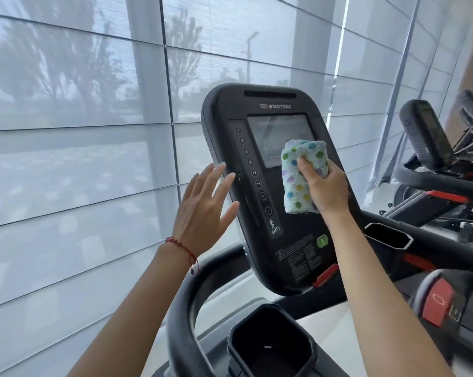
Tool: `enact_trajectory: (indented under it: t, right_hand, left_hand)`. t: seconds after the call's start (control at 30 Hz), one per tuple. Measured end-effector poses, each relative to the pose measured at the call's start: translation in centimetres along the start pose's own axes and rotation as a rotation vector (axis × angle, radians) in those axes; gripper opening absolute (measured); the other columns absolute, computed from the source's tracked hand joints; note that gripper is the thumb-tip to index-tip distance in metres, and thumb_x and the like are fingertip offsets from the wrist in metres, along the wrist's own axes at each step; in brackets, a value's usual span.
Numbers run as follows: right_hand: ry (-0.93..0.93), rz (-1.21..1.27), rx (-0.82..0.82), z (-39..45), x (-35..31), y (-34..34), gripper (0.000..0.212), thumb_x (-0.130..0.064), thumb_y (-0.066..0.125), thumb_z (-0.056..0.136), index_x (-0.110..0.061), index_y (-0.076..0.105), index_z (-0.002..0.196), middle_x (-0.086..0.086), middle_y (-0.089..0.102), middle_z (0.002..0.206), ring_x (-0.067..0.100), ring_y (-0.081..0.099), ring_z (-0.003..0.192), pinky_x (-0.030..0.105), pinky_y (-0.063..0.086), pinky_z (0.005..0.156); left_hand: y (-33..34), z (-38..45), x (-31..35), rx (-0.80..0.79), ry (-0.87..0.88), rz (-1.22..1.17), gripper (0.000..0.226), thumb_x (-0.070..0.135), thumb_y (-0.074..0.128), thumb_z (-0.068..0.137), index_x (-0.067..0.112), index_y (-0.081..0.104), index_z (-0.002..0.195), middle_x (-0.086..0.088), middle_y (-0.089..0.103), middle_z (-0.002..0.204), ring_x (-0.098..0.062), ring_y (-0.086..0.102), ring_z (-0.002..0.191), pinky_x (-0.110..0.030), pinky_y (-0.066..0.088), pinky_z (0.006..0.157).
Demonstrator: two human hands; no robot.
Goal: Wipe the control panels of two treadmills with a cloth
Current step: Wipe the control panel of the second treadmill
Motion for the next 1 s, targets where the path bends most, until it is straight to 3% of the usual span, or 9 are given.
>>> enact_trajectory:
  t: [0.23,0.3,0.5,0.8,1.0]
  right_hand:
    - [-0.062,-0.024,-0.01,3.9,0.2,2.2,0.024,-0.039,0.066,0.082,-0.017,0.061,0.09,-0.01,0.063,0.079,0.008,0.062,0.074,0.021,0.049,0.065]
    - [-0.091,-0.05,-0.02,5.3,0.1,3.3,0.03,-0.04,0.065,0.082,-0.012,0.063,0.094,-0.005,0.065,0.083,0.011,0.063,0.076,0.019,0.049,0.063]
    - [-0.141,-0.138,-0.011,8.2,-0.2,6.7,0.029,-0.044,0.065,0.082,-0.017,0.059,0.091,-0.003,0.062,0.083,0.015,0.06,0.08,0.028,0.049,0.072]
    - [-0.235,-0.186,0.09,9.9,-0.6,10.2,0.042,-0.059,0.065,0.073,-0.02,0.056,0.084,-0.004,0.064,0.08,0.015,0.058,0.076,0.028,0.041,0.066]
    - [-0.317,-0.192,0.062,12.6,-0.1,10.0,0.05,-0.058,0.066,0.072,-0.011,0.058,0.085,0.001,0.066,0.077,0.018,0.061,0.074,0.034,0.048,0.067]
  left_hand:
    - [3.2,2.7,-1.4,-0.024,0.03,0.01,0.053,0.038,0.04,0.091,0.004,0.051,0.13,-0.017,0.042,0.141,-0.032,0.032,0.134,-0.052,0.035,0.104]
    - [3.7,3.2,-2.1,-0.018,0.031,0.03,0.054,0.038,0.039,0.091,0.003,0.051,0.13,-0.017,0.042,0.141,-0.033,0.032,0.134,-0.052,0.035,0.104]
    - [5.1,4.7,-3.4,-0.001,0.074,0.041,0.053,0.036,0.04,0.091,0.002,0.052,0.129,-0.018,0.042,0.141,-0.032,0.032,0.134,-0.052,0.035,0.104]
    - [5.8,5.8,-3.8,0.131,0.153,-0.017,0.049,0.033,0.043,0.093,-0.001,0.054,0.127,-0.018,0.042,0.14,-0.031,0.031,0.136,-0.047,0.034,0.106]
    - [6.0,5.7,-3.6,0.194,0.149,-0.033,0.046,0.029,0.044,0.093,-0.002,0.055,0.125,-0.019,0.044,0.138,-0.032,0.033,0.134,-0.047,0.041,0.101]
Point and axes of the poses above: each hand's wrist, its own z-axis towards the middle knuckle, its own y-axis out of the palm, x = y × z, the point moved 6 cm from there along z, towards the middle knuckle
